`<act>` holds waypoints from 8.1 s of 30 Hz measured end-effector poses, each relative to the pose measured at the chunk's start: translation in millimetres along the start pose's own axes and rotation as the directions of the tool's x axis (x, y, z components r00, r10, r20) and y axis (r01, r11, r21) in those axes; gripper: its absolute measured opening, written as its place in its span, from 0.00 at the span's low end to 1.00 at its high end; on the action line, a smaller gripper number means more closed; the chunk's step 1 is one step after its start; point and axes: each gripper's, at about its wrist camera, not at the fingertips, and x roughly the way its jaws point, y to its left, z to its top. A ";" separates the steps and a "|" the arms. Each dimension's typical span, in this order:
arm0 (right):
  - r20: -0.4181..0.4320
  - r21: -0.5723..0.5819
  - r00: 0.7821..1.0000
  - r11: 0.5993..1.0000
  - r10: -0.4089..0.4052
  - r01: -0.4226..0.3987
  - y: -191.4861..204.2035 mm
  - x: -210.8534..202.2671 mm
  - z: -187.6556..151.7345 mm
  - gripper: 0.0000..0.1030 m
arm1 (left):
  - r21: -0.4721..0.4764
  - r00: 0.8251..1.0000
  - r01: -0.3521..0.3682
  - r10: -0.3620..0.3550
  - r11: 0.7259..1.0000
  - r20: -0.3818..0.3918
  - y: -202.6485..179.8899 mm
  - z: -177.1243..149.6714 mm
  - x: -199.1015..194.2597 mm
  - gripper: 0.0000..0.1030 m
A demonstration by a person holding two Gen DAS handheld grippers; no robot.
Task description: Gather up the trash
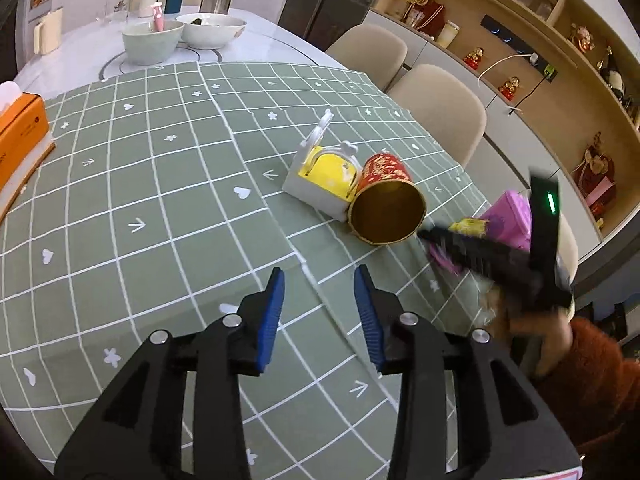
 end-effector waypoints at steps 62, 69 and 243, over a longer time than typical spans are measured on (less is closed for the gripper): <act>0.255 0.208 0.966 0.978 -0.052 -0.002 -63.3 -179.8 -43.7 0.08 | 0.106 0.987 0.085 -0.099 0.991 0.126 -133.7 74.0 18.2 0.03; 0.374 0.149 0.922 0.988 -0.103 0.051 -81.9 -248.9 -25.0 0.08 | 0.197 0.951 0.134 -0.182 0.971 0.248 -197.4 93.9 -37.9 0.03; 0.397 0.257 0.852 0.932 -0.343 0.255 31.4 -362.8 -262.3 0.48 | 0.318 0.910 -0.266 0.128 0.910 0.394 -247.8 -211.8 -167.1 0.83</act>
